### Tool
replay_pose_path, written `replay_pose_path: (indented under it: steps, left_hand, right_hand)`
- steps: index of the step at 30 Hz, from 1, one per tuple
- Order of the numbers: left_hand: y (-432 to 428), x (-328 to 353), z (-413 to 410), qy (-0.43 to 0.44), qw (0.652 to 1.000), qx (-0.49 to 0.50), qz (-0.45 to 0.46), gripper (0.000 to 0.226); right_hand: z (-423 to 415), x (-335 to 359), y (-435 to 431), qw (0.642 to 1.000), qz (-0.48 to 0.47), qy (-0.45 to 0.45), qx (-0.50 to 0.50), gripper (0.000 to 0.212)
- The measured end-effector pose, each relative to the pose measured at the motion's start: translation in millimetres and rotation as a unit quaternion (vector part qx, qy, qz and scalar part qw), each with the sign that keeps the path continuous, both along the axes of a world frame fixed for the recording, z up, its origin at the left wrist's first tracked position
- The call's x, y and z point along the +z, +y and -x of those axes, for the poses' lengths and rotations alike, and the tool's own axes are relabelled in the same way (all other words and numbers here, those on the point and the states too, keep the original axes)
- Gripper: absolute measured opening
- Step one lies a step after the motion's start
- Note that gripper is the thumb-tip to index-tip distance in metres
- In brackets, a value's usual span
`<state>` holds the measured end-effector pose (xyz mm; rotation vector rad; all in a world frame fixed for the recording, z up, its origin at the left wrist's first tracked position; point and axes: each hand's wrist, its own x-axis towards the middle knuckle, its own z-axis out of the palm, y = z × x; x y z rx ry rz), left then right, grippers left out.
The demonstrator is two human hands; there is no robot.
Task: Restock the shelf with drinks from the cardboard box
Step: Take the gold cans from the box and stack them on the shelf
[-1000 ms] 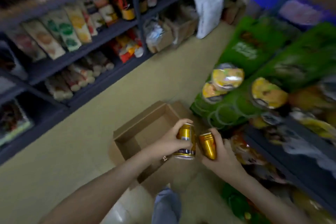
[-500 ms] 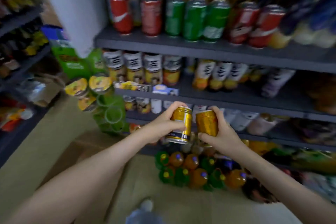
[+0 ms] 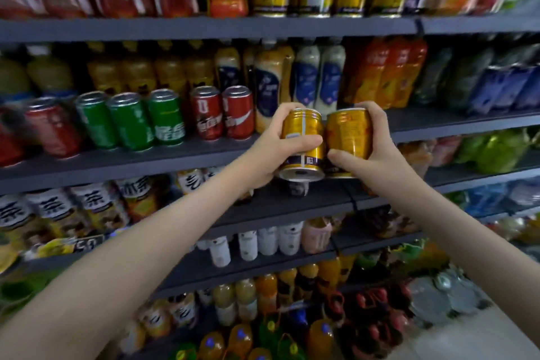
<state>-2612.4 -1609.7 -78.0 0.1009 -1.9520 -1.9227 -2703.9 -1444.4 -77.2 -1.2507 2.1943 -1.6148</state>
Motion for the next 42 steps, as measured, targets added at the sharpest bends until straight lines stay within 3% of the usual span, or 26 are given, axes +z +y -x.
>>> replay_pose_path:
  steps: [5,13,22,25,28,34,42]
  left_hand:
    - [9,37,60,0.036,0.997,-0.016,0.061,0.048]
    - [29,86,122,0.078,0.987,-0.004,0.14,0.044]
    - [64,148,180,0.155,0.95,0.114,0.246,0.053]
    - [68,167,194,0.166,0.938,0.158,0.262,0.05]
    - [62,183,197,0.185,0.921,0.206,0.274,0.049]
    - [31,216,177,0.201,0.898,0.285,0.27,0.053]
    - [-16,247,155,0.231,0.87,0.329,0.286,0.055]
  right_hand:
    - [51,31,15,0.999,0.05,0.003,-0.002,0.076]
    - [128,78,34,0.989,0.084,-0.098,0.075,0.07]
    - [232,160,66,0.983,0.132,-0.03,0.126,0.079]
    - [268,193,65,0.977,0.173,-0.002,0.128,0.068]
    - [291,222,49,0.968,0.2,-0.018,0.151,0.059]
    - [308,254,-21,0.96,0.2,-0.048,0.192,0.074]
    - [318,271,-113,0.974,0.157,-0.014,0.165,0.072]
